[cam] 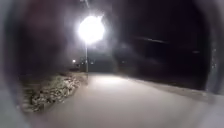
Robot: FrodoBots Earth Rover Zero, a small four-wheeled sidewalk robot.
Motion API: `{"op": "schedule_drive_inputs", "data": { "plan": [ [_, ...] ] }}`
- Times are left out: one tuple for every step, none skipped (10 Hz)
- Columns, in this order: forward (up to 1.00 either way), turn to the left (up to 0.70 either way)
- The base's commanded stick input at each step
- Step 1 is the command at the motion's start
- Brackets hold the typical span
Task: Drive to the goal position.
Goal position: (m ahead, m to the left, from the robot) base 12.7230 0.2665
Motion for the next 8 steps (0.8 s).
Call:
{"op": "schedule_drive_inputs", "data": {
  "plan": [
    [0.7,0.0],
    [0.7,0.0],
    [0.7,0.0],
    [0.7,0.0],
    [0.7,0.0],
    [0.7,0.0],
    [0.7,0.0],
    [0.7,0.0]
  ]
}}
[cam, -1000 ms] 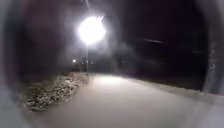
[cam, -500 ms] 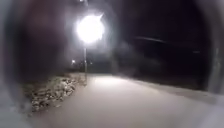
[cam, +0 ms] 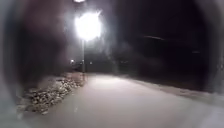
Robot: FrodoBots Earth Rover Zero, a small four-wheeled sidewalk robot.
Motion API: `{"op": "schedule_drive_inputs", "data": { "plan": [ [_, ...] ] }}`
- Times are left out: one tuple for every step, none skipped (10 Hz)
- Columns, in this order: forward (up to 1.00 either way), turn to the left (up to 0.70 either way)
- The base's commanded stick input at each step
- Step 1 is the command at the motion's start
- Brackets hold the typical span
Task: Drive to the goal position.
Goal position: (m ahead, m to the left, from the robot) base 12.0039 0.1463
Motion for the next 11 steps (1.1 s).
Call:
{"op": "schedule_drive_inputs", "data": {
  "plan": [
    [0.7,0.0],
    [0.7,0.0],
    [0.7,0.0],
    [0.7,0.0],
    [0.7,0.0],
    [0.7,0.0],
    [0.7,0.0],
    [0.7,0.0],
    [0.7,0.0],
    [0.7,0.0],
    [0.7,0.0]
  ]
}}
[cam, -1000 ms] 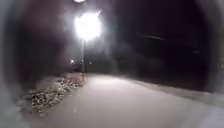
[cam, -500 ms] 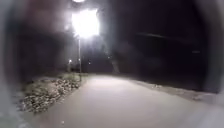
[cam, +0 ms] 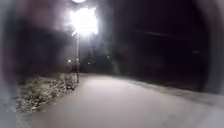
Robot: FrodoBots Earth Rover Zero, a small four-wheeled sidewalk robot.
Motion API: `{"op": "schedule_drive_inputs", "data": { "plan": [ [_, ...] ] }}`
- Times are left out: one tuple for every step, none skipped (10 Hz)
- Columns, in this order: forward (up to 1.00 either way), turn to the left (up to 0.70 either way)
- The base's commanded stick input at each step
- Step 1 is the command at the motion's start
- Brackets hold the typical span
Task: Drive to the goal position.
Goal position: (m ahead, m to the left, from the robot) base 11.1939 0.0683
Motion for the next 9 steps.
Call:
{"op": "schedule_drive_inputs", "data": {
  "plan": [
    [0.7,0.0],
    [0.7,0.0],
    [0.7,0.0],
    [0.7,0.0],
    [0.7,0.0],
    [0.7,0.06],
    [0.7,0.23],
    [0.7,0.31],
    [0.7,0.17]
  ]
}}
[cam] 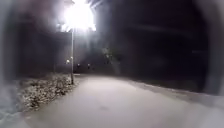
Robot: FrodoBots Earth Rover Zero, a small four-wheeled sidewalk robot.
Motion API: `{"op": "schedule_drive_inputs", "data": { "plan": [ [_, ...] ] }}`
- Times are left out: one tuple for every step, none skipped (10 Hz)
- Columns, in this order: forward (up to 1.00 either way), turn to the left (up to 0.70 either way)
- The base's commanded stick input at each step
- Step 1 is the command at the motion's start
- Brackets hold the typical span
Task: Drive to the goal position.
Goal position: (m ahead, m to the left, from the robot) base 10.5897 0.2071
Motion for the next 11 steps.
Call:
{"op": "schedule_drive_inputs", "data": {
  "plan": [
    [0.7,0.0],
    [0.7,0.0],
    [0.7,0.0],
    [0.7,0.0],
    [0.7,0.0],
    [0.7,0.0],
    [0.7,0.0],
    [0.7,0.0],
    [0.7,0.0],
    [0.7,0.0],
    [0.7,0.21]
  ]
}}
